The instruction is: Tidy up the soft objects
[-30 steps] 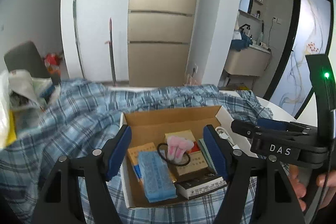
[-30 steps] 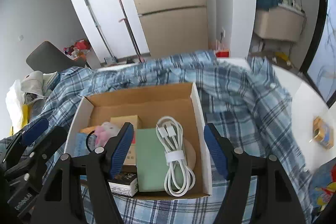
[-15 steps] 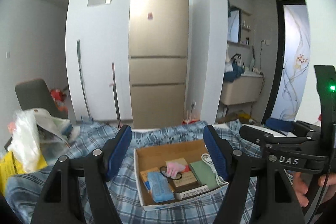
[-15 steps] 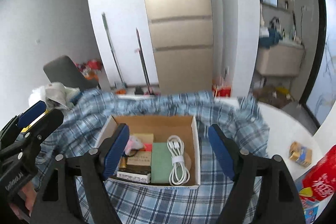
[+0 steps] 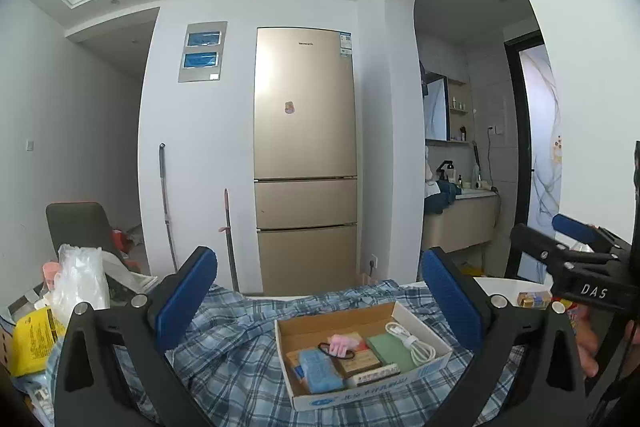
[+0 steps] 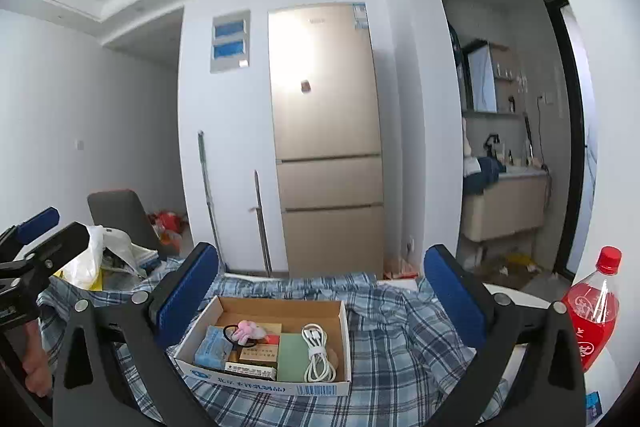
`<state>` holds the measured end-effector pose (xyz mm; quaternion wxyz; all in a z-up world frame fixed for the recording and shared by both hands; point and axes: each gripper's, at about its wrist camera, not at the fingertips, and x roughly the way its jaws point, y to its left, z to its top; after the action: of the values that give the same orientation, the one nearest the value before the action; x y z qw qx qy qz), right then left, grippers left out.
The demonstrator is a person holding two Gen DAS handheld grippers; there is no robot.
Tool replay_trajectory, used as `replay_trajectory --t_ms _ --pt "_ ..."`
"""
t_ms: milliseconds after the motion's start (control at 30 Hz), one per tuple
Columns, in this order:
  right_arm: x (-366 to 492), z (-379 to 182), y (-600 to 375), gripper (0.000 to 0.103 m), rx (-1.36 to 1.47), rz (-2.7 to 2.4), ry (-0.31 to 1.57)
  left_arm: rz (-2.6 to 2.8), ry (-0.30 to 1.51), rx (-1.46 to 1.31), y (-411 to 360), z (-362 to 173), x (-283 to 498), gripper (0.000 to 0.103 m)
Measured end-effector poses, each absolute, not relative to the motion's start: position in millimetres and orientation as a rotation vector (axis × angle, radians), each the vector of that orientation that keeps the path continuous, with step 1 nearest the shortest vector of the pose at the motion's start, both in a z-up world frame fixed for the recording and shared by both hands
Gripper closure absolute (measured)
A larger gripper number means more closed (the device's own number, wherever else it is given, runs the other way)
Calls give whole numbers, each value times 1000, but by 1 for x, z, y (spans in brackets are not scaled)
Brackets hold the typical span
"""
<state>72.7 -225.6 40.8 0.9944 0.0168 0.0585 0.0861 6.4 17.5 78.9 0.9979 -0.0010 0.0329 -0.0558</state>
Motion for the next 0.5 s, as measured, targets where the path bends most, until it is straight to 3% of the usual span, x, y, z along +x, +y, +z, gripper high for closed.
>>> replay_trajectory --t_ms 500 --pt "66 -25 -228 0 28 206 119 -71 121 44 16 0 6 0"
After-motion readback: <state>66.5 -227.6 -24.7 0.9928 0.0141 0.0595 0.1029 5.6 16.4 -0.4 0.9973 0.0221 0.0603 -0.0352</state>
